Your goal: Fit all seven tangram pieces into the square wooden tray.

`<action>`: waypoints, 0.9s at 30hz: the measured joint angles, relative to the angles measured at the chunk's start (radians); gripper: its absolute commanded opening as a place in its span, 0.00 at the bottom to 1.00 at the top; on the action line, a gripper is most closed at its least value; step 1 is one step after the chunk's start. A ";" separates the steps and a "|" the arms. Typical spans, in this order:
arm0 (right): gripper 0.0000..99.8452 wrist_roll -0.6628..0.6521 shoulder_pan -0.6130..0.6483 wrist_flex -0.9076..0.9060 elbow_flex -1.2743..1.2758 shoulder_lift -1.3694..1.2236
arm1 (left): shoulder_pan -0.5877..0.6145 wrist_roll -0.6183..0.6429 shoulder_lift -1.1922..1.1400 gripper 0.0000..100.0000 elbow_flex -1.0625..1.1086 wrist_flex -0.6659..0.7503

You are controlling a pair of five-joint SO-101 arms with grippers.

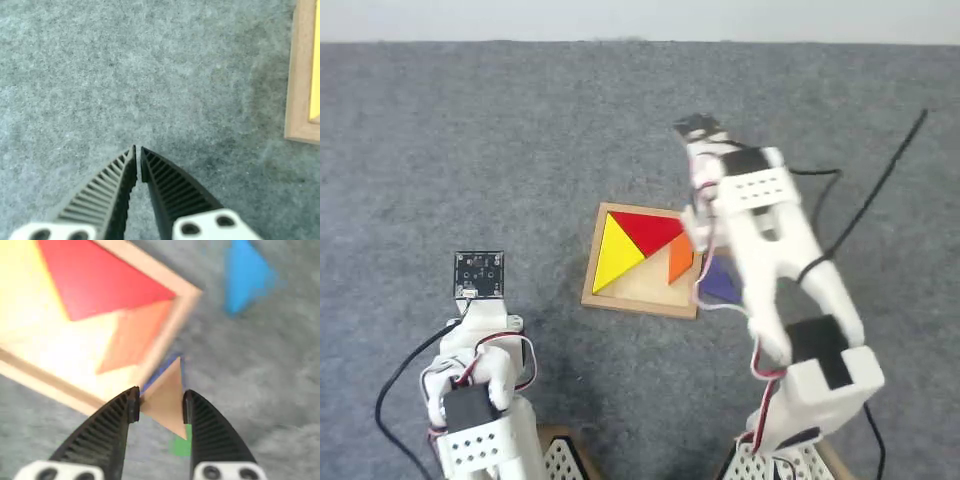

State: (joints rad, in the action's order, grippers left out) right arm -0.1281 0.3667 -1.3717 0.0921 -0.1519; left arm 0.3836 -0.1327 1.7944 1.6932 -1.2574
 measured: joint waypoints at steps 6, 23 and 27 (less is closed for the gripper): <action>0.07 0.126 0.118 0.071 0.000 0.000 | 0.000 0.000 0.000 0.02 0.000 0.000; 0.08 0.563 0.227 0.272 0.000 -0.126 | 0.000 0.000 0.000 0.02 0.000 0.000; 0.08 0.678 0.238 0.270 0.000 -0.132 | 0.000 0.000 0.000 0.02 0.000 0.000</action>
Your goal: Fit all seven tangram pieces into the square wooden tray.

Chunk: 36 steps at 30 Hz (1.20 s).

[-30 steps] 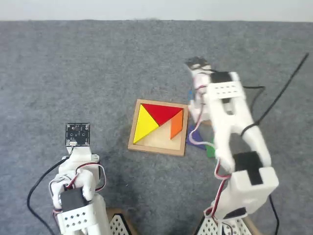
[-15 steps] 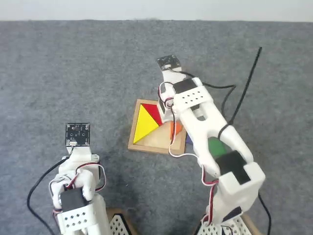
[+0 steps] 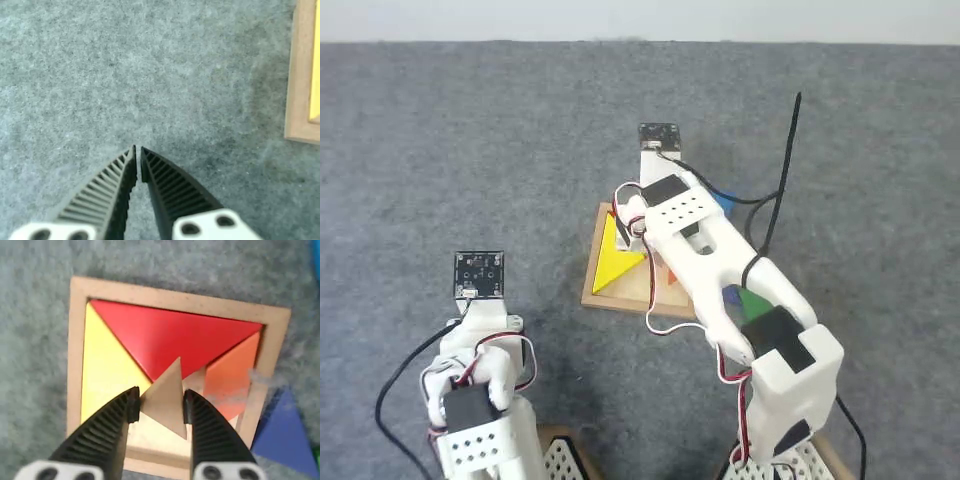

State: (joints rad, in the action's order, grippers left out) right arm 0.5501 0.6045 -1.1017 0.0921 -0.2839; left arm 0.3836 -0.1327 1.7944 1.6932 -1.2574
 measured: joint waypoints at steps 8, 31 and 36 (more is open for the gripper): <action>0.09 0.161 -0.002 -0.012 0.000 0.000 | 0.000 0.000 0.000 0.02 0.000 0.000; 0.26 0.003 -0.147 -0.058 0.000 0.015 | 0.000 0.000 0.000 0.02 0.000 0.000; 0.11 -0.249 -0.451 -0.135 0.000 0.130 | 0.000 0.000 0.000 0.02 0.000 0.000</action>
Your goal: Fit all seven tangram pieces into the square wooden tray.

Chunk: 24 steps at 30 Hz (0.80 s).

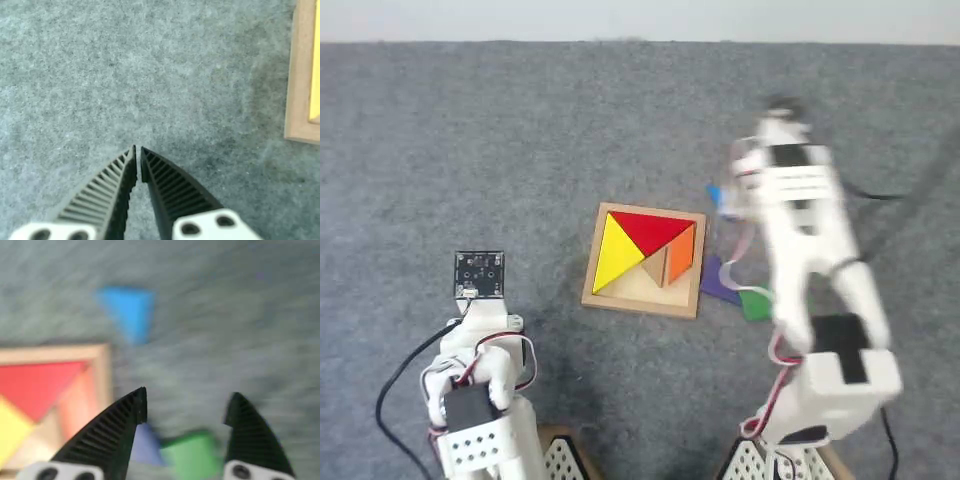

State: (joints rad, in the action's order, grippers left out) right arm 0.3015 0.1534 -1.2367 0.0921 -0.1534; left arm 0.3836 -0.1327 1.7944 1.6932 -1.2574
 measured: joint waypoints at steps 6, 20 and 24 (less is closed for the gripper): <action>0.00 -0.359 -0.104 -0.011 0.063 0.087 | 0.000 0.000 0.000 0.02 0.000 0.000; 0.19 -0.428 -0.170 0.339 0.540 0.436 | 0.000 0.000 0.000 0.02 0.000 0.000; 0.14 -0.428 -0.163 0.290 0.542 0.439 | 0.000 0.000 0.000 0.02 0.000 0.000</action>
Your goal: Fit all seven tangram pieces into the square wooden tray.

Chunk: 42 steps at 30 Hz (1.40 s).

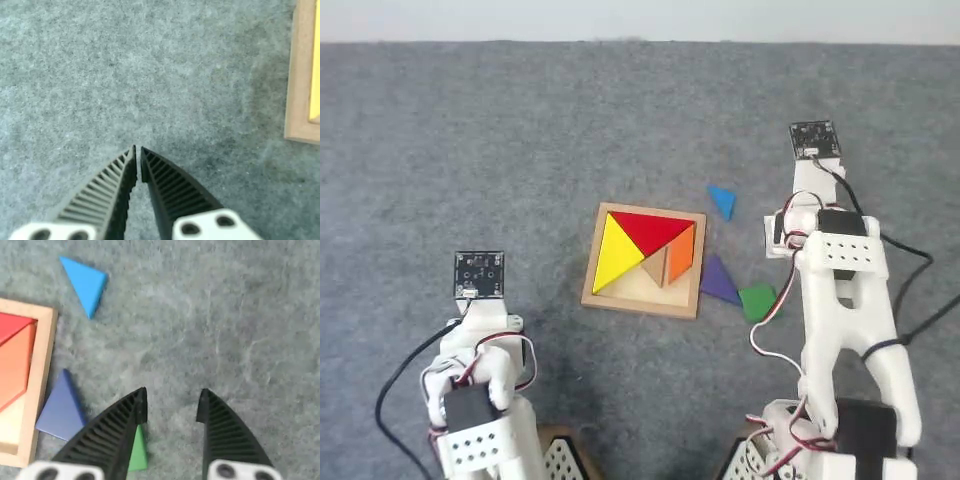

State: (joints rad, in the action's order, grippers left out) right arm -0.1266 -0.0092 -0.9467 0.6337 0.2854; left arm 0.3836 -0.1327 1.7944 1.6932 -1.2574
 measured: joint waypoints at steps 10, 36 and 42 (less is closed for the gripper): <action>0.09 0.060 0.021 0.092 0.089 0.002 | 0.000 0.000 0.000 0.02 0.000 0.000; 0.17 0.021 0.084 0.100 0.137 -0.028 | 0.000 0.000 0.000 0.02 0.000 0.000; 0.17 0.003 0.101 0.060 0.137 -0.081 | 0.000 0.000 0.000 0.02 0.000 0.000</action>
State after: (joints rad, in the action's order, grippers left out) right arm -0.1235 0.0921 -0.8869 0.7702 0.2041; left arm 0.3836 -0.1327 1.7944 1.6932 -1.2574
